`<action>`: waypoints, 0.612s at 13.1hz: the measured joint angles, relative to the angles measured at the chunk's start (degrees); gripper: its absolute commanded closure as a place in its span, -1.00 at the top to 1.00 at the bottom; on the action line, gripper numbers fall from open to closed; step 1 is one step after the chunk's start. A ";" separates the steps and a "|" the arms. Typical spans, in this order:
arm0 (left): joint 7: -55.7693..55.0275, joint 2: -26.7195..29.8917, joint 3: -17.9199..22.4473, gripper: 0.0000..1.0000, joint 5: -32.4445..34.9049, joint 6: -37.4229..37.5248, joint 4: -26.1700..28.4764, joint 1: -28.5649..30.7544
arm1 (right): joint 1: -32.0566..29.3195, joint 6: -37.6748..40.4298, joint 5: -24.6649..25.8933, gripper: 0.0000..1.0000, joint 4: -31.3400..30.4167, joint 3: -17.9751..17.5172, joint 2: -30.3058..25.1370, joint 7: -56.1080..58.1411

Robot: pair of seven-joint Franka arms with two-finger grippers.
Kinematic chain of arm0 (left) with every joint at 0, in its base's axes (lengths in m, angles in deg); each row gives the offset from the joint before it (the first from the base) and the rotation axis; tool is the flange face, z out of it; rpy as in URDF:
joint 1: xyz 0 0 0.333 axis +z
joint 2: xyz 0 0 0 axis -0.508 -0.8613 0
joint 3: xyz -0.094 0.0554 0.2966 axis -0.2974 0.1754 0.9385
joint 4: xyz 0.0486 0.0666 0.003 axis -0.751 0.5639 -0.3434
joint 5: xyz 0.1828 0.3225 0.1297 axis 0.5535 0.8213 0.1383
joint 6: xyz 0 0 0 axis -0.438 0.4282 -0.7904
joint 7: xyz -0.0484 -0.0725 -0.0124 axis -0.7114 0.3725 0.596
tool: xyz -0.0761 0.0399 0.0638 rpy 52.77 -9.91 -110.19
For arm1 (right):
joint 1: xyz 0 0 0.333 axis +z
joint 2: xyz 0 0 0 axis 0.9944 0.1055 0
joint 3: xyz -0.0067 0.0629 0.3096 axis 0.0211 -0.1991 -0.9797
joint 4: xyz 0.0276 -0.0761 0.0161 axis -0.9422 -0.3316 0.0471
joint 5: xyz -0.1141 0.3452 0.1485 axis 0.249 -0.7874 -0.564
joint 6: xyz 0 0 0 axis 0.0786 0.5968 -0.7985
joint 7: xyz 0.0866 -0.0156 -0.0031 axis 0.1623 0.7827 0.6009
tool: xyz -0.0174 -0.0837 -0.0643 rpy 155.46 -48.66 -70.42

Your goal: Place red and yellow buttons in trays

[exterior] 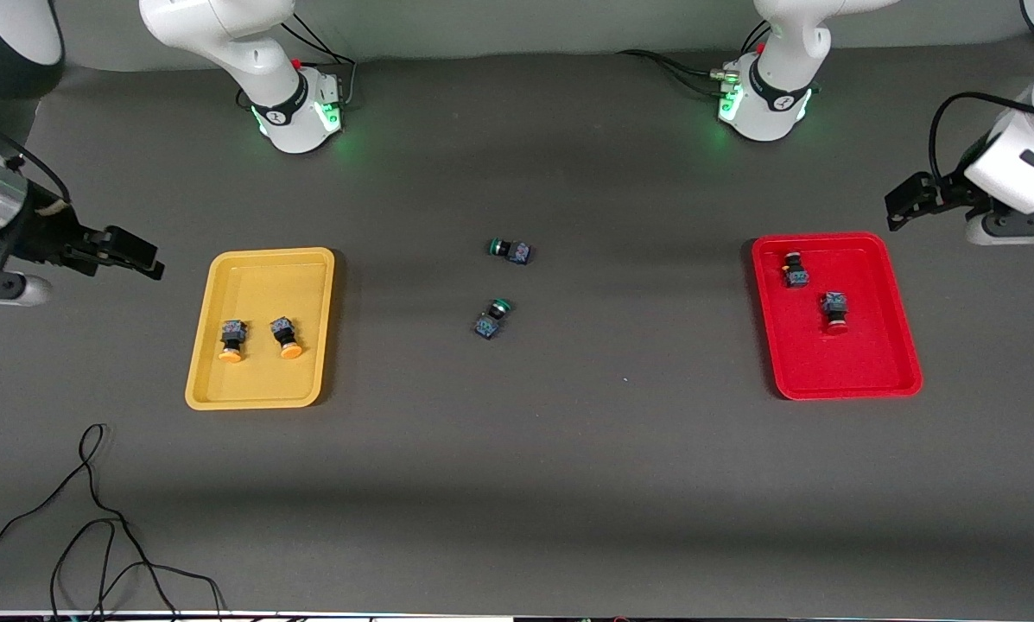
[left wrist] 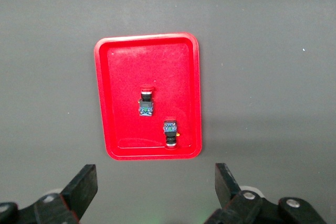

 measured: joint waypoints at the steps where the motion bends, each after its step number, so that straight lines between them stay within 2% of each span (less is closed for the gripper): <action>1: -0.01 0.87 0.00 1.00 0.00 -0.07 0.82 -0.03 | -5.10 0.61 0.04 1.00 -0.23 -4.58 -0.58 0.00; 2: -0.01 1.31 0.00 1.00 0.00 -0.12 1.22 -0.03 | -9.01 0.76 0.06 1.00 -0.35 -8.06 -0.99 0.14; 3: -0.01 1.45 0.00 1.00 0.00 -0.18 1.44 -0.03 | -10.84 0.76 0.08 1.00 -0.34 -9.59 -1.32 0.56; 8: 0.00 1.39 0.00 1.00 0.00 -0.22 1.73 -0.04 | -11.76 0.75 0.22 1.00 -0.20 -8.93 -2.21 2.01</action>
